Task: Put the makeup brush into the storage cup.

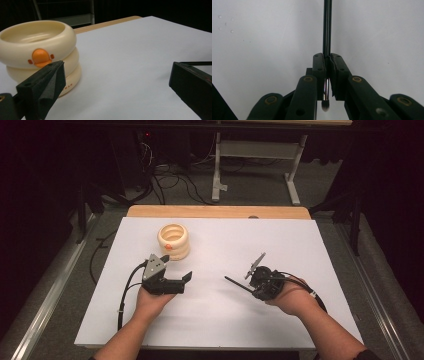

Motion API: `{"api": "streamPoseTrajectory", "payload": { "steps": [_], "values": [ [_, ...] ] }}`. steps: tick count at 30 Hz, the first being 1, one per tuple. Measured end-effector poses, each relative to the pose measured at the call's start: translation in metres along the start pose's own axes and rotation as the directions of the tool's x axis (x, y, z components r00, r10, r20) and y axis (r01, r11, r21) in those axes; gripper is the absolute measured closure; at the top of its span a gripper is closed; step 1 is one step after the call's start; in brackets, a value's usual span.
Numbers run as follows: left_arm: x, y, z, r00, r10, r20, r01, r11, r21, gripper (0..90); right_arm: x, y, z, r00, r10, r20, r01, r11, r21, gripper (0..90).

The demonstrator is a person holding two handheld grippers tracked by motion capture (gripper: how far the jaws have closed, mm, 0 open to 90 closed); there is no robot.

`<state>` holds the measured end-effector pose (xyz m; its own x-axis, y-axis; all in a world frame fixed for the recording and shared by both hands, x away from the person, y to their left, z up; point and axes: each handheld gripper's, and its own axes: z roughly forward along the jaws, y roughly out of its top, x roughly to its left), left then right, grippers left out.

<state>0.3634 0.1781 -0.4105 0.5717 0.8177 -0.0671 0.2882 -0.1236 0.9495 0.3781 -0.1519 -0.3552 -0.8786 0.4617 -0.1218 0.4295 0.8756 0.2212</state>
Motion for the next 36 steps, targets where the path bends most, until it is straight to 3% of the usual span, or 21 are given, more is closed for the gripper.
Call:
{"api": "streamPoseTrajectory", "payload": {
  "steps": [3, 9, 13, 20, 22, 24, 28, 30, 34, 36],
  "values": [
    [0.0, -0.004, 0.002, 1.0, 0.001, -0.007, 0.0, 0.9999, 0.01, 1.4, 0.002, -0.001, -0.002, 1.0, 0.001, 0.006, -0.001, 1.0, 0.003, 85.8],
    [-0.009, -0.01, 0.01, 0.9969, 0.078, -0.012, -0.077, 0.9952, 0.061, 1.0, 0.003, -0.001, -0.005, 0.9999, -0.004, 0.011, 0.004, 1.0, 0.004, 85.8],
    [-0.012, -0.013, 0.012, 0.9941, 0.108, -0.013, -0.106, 0.9909, 0.083, 1.1, 0.005, 0.0, -0.006, 0.9999, -0.008, 0.011, 0.007, 1.0, 0.007, 85.8],
    [-0.021, -0.017, 0.016, 0.9665, 0.252, -0.047, -0.245, 0.9617, 0.122, 1.5, 0.005, 0.001, -0.004, 0.9997, -0.02, 0.016, 0.02, 1.0, 0.016, 85.8],
    [-0.024, -0.018, 0.018, 0.9536, 0.296, -0.056, -0.286, 0.9485, 0.136, 1.6, 0.005, 0.001, -0.004, 0.9998, -0.017, 0.014, 0.017, 1.0, 0.015, 85.8],
    [-0.027, -0.018, 0.019, 0.9353, 0.347, -0.069, -0.334, 0.9299, 0.155, 2.0, 0.005, 0.002, -0.004, 0.9996, -0.023, 0.015, 0.023, 1.0, 0.011, 85.8],
    [-0.033, -0.019, 0.02, 0.9065, 0.414, -0.082, -0.397, 0.9021, 0.169, 3.5, 0.007, 0.004, -0.002, 0.9994, -0.035, 0.007, 0.035, 0.999, 0.024, 85.8],
    [-0.036, -0.019, 0.02, 0.8882, 0.451, -0.089, -0.432, 0.8852, 0.172, 4.2, 0.009, 0.005, -0.002, 0.9993, -0.035, 0.009, 0.035, 0.999, 0.026, 85.8],
    [-0.043, -0.019, 0.02, 0.8578, 0.509, -0.07, -0.494, 0.8549, 0.157, 4.7, 0.009, 0.005, -0.002, 0.9991, -0.04, 0.014, 0.04, 0.999, 0.035, 85.8],
    [-0.049, -0.02, 0.02, 0.8317, 0.553, -0.054, -0.541, 0.8286, 0.143, 4.8, 0.01, 0.005, -0.002, 0.9991, -0.04, 0.014, 0.039, 0.999, 0.036, 85.8]
  ]
}}
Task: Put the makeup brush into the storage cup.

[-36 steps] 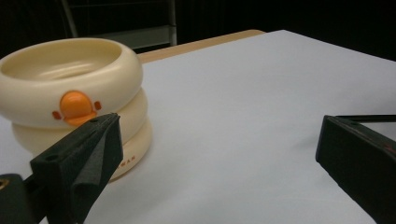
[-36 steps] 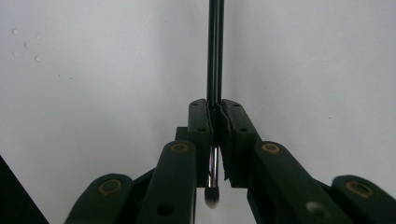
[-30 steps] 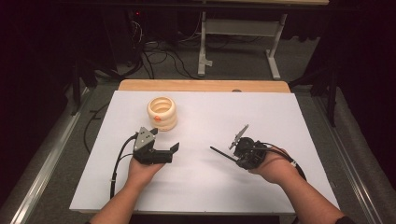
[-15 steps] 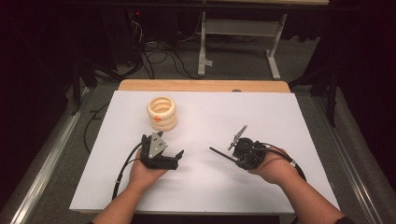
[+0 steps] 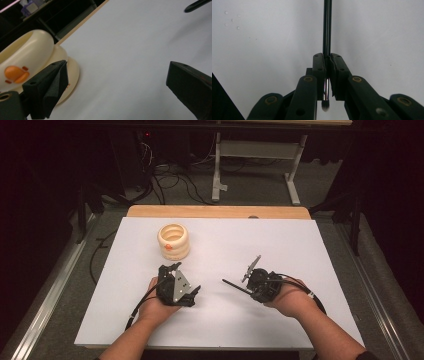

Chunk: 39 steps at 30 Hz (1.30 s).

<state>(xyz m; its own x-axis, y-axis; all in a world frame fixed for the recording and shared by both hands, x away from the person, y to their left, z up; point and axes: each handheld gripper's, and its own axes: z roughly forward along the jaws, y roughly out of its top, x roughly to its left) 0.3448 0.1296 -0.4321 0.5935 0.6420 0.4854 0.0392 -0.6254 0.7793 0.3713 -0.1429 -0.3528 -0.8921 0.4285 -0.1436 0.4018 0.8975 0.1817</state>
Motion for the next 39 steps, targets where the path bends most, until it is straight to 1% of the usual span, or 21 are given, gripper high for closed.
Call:
{"api": "streamPoseTrajectory", "payload": {
  "steps": [2, 3, 5, 9, 10, 11, 16, 21, 24, 25, 26, 27, 29, 30, 31, 33, 34, 36, 37, 39],
  "values": [
    [-0.005, 0.003, -0.001, 0.9986, 0.053, 0.0, -0.053, 0.9985, -0.012, 5.6, 0.0, 0.0, 0.0, 1.0, -0.001, -0.003, 0.001, 1.0, -0.003, 85.8],
    [-0.008, 0.004, -0.001, 0.9967, 0.081, -0.004, -0.081, 0.9966, -0.014, 6.1, 0.001, 0.0, 0.0, 1.0, -0.001, -0.003, 0.001, 1.0, -0.003, 85.8],
    [-0.012, 0.006, -0.002, 0.9928, 0.12, -0.005, -0.12, 0.9926, -0.017, 7.2, 0.001, 0.0, 0.0, 1.0, -0.007, 0.0, 0.007, 1.0, -0.004, 85.8],
    [-0.018, 0.007, -0.001, 0.985, 0.172, -0.011, -0.172, 0.985, -0.012, 8.3, 0.003, 0.001, -0.001, 1.0, -0.005, 0.001, 0.005, 1.0, 0.001, 85.8],
    [-0.019, 0.008, -0.001, 0.9815, 0.191, -0.013, -0.191, 0.9815, -0.009, 8.5, 0.003, 0.001, -0.001, 1.0, -0.007, 0.0, 0.007, 1.0, -0.002, 85.8],
    [-0.02, 0.008, 0.0, 0.9799, 0.199, -0.016, -0.199, 0.9799, -0.012, 8.6, 0.003, 0.001, -0.001, 1.0, -0.008, 0.0, 0.008, 1.0, -0.003, 85.8],
    [-0.026, 0.01, -0.001, 0.9663, 0.255, -0.037, -0.255, 0.9668, -0.008, 8.7, 0.002, 0.001, -0.002, 0.9999, -0.011, 0.003, 0.011, 1.0, 0.001, 85.8],
    [-0.031, 0.011, -0.002, 0.9453, 0.318, -0.071, -0.319, 0.9476, -0.004, 10.1, 0.003, 0.001, -0.002, 0.9998, -0.018, 0.004, 0.018, 1.0, 0.01, 85.8],
    [-0.035, 0.013, -0.003, 0.9266, 0.366, -0.087, -0.367, 0.9303, 0.006, 11.0, 0.004, 0.001, -0.001, 0.9999, -0.015, 0.004, 0.015, 1.0, 0.019, 85.8],
    [-0.036, 0.013, -0.003, 0.9231, 0.374, -0.087, -0.375, 0.9269, 0.008, 11.6, 0.004, 0.001, -0.001, 0.9999, -0.015, 0.004, 0.015, 1.0, 0.019, 85.8],
    [-0.037, 0.014, -0.003, 0.9209, 0.38, -0.088, -0.38, 0.9248, 0.008, 12.3, 0.003, 0.001, -0.001, 0.9998, -0.018, 0.002, 0.018, 1.0, 0.008, 85.8],
    [-0.037, 0.014, -0.003, 0.9195, 0.383, -0.087, -0.384, 0.9233, 0.008, 12.8, 0.003, 0.001, -0.001, 0.9998, -0.018, 0.002, 0.018, 1.0, 0.01, 85.8],
    [-0.038, 0.014, -0.004, 0.9131, 0.397, -0.095, -0.397, 0.9176, 0.012, 13.4, 0.004, 0.002, 0.0, 0.9998, -0.019, 0.002, 0.019, 1.0, 0.011, 85.7],
    [-0.038, 0.014, -0.004, 0.9112, 0.4, -0.097, -0.401, 0.9159, 0.013, 13.8, 0.004, 0.002, -0.001, 0.9997, -0.024, 0.008, 0.023, 1.0, 0.021, 85.7],
    [-0.037, 0.014, -0.004, 0.9117, 0.399, -0.098, -0.4, 0.9165, 0.012, 14.1, 0.005, 0.002, 0.0, 0.9998, -0.02, 0.002, 0.02, 1.0, 0.021, 85.7],
    [-0.036, 0.015, -0.005, 0.9137, 0.395, -0.095, -0.397, 0.918, 0.004, 15.3, 0.006, 0.003, 0.001, 0.9996, -0.028, 0.004, 0.028, 0.999, 0.027, 85.7],
    [-0.037, 0.015, -0.006, 0.9105, 0.401, -0.1, -0.403, 0.9153, 0.005, 15.7, 0.006, 0.003, 0.001, 0.9993, -0.036, 0.006, 0.036, 0.999, 0.022, 85.7],
    [-0.037, 0.016, -0.006, 0.904, 0.415, -0.101, -0.417, 0.9089, 0.006, 16.2, 0.007, 0.004, 0.001, 0.9995, -0.032, 0.0, 0.032, 0.999, 0.026, 85.7],
    [-0.038, 0.016, -0.006, 0.8987, 0.425, -0.107, -0.427, 0.9042, 0.008, 16.4, 0.007, 0.004, 0.001, 0.9991, -0.042, 0.001, 0.042, 0.999, 0.025, 85.7],
    [-0.039, 0.016, -0.007, 0.8894, 0.444, -0.108, -0.446, 0.895, 0.008, 16.8, 0.008, 0.006, 0.0, 0.9992, -0.041, 0.0, 0.041, 0.999, 0.026, 85.7]
  ]
}}
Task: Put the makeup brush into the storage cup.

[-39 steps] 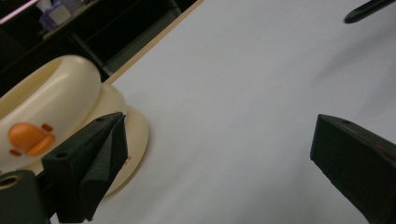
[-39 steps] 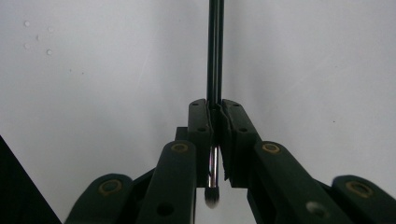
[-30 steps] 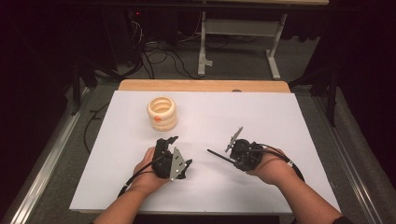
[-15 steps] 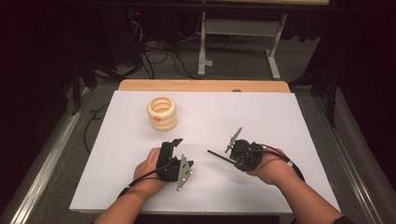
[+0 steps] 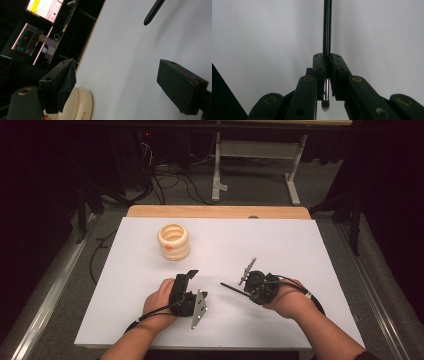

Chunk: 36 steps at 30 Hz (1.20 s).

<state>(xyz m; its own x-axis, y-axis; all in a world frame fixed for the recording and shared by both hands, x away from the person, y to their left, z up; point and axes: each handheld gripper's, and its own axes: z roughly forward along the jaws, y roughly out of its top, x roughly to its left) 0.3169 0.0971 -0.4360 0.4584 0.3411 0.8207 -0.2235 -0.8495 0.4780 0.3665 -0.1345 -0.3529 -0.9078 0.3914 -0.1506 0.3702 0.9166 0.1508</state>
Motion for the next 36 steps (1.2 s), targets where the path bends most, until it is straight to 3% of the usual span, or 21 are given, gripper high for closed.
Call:
{"api": "streamPoseTrajectory", "payload": {
  "steps": [7, 18, 25, 30, 31, 36],
  "values": [
    [-0.003, 0.001, -0.002, 0.9979, 0.063, 0.014, -0.063, 0.9979, -0.019, 24.5, 0.004, 0.007, -0.001, 0.9997, -0.024, -0.001, 0.024, 1.0, 0.0, 85.7],
    [-0.005, 0.002, -0.004, 0.992, 0.123, 0.03, -0.122, 0.9921, -0.029, 39.6, 0.013, 0.021, 0.001, 0.9984, -0.056, -0.009, 0.056, 0.998, 0.003, 85.7],
    [-0.01, 0.005, -0.005, 0.9806, 0.194, 0.031, -0.192, 0.9806, -0.038, 48.3, 0.015, 0.027, 0.001, 0.9967, -0.08, -0.013, 0.08, 0.997, -0.003, 85.7],
    [-0.011, 0.005, -0.006, 0.9758, 0.215, 0.041, -0.213, 0.9762, -0.038, 53.3, 0.019, 0.031, 0.002, 0.9952, -0.096, -0.018, 0.097, 0.995, 0.006, 85.7],
    [-0.013, 0.004, -0.005, 0.9797, 0.196, 0.042, -0.194, 0.9798, -0.051, 53.8, 0.019, 0.032, 0.003, 0.995, -0.098, -0.018, 0.098, 0.995, -0.004, 85.7],
    [-0.013, 0.004, -0.004, 0.9778, 0.204, 0.046, -0.202, 0.9782, -0.047, 57.3, 0.022, 0.036, 0.002, 0.9947, -0.101, -0.02, 0.101, 0.995, 0.001, 85.7]
  ]
}}
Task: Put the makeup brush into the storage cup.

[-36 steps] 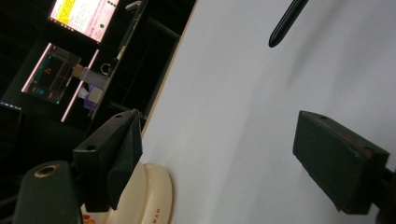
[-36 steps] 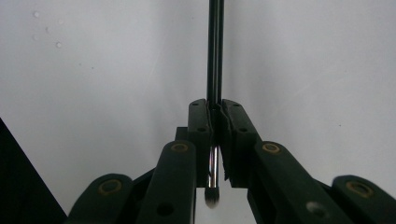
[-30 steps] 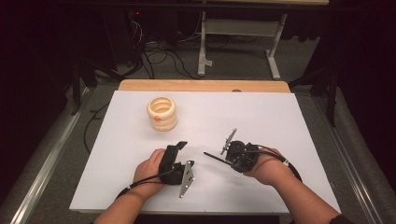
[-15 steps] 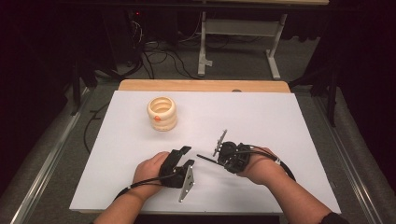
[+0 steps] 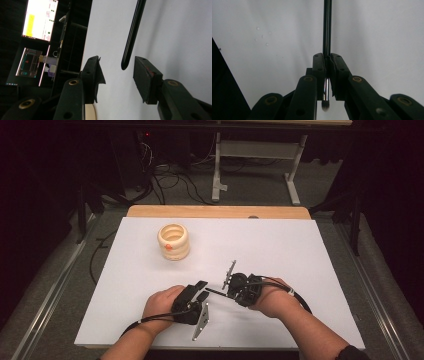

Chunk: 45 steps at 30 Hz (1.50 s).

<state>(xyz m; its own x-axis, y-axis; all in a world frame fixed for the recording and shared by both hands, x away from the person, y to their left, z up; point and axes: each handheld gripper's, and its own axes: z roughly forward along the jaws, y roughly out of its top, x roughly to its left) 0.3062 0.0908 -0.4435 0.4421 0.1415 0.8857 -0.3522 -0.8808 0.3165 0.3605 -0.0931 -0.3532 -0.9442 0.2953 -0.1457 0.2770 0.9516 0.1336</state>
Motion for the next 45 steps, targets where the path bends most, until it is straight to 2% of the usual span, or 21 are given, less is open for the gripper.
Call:
{"api": "streamPoseTrajectory", "payload": {
  "steps": [5, 7, 8, 14, 20, 33, 34, 35, 36, 42, 45],
  "values": [
    [-0.003, 0.001, 0.002, 0.9998, 0.009, 0.016, -0.009, 0.9999, 0.005, 61.0, 0.001, 0.003, -0.001, 0.9998, -0.018, -0.004, 0.018, 1.0, 0.013, 85.7],
    [-0.003, 0.0, 0.003, 0.9998, 0.013, 0.016, -0.013, 0.9999, 0.005, 61.9, 0.002, 0.004, 0.0, 0.9998, -0.017, -0.004, 0.018, 1.0, 0.001, 85.7],
    [-0.004, 0.0, 0.003, 0.9998, 0.013, 0.014, -0.013, 0.9999, 0.006, 62.7, 0.002, 0.005, -0.002, 0.9997, -0.023, -0.004, 0.023, 1.0, 0.018, 85.7],
    [-0.004, 0.0, 0.003, 0.9999, 0.001, 0.011, -0.002, 0.9999, 0.015, 71.4, 0.003, 0.008, -0.002, 0.9996, -0.03, -0.003, 0.03, 1.0, 0.006, 85.7],
    [-0.005, 0.001, 0.002, 0.9996, 0.02, 0.018, -0.021, 0.9997, 0.015, 76.9, 0.005, 0.011, -0.001, 0.9993, -0.037, -0.003, 0.037, 0.999, 0.001, 85.7],
    [-0.006, 0.001, 0.002, 0.9989, 0.042, 0.019, -0.042, 0.9987, 0.027, 80.9, 0.005, 0.013, -0.002, 0.9992, -0.041, -0.001, 0.041, 0.999, 0.006, 85.7],
    [-0.004, 0.002, 0.001, 0.9973, 0.07, 0.025, -0.071, 0.9963, 0.048, 81.1, 0.005, 0.013, -0.002, 0.9991, -0.041, -0.001, 0.041, 0.999, 0.005, 85.7],
    [-0.004, 0.002, 0.001, 0.9969, 0.074, 0.026, -0.076, 0.9959, 0.05, 81.2, 0.004, 0.012, -0.002, 0.9992, -0.041, -0.001, 0.041, 0.999, 0.005, 85.6],
    [-0.005, 0.002, 0.002, 0.9977, 0.064, 0.024, -0.065, 0.9972, 0.039, 81.4, 0.004, 0.012, -0.002, 0.9991, -0.042, -0.001, 0.042, 0.999, 0.006, 85.7],
    [-0.006, 0.002, 0.002, 0.9969, 0.074, 0.027, -0.075, 0.9964, 0.04, 82.4, 0.004, 0.013, -0.004, 0.9992, -0.039, 0.004, 0.039, 0.999, 0.011, 85.4],
    [-0.005, 0.002, 0.002, 0.9952, 0.093, 0.031, -0.094, 0.9942, 0.052, 82.8, 0.004, 0.013, -0.003, 0.9992, -0.039, 0.008, 0.039, 0.999, -0.003, 85.1]
  ]
}}
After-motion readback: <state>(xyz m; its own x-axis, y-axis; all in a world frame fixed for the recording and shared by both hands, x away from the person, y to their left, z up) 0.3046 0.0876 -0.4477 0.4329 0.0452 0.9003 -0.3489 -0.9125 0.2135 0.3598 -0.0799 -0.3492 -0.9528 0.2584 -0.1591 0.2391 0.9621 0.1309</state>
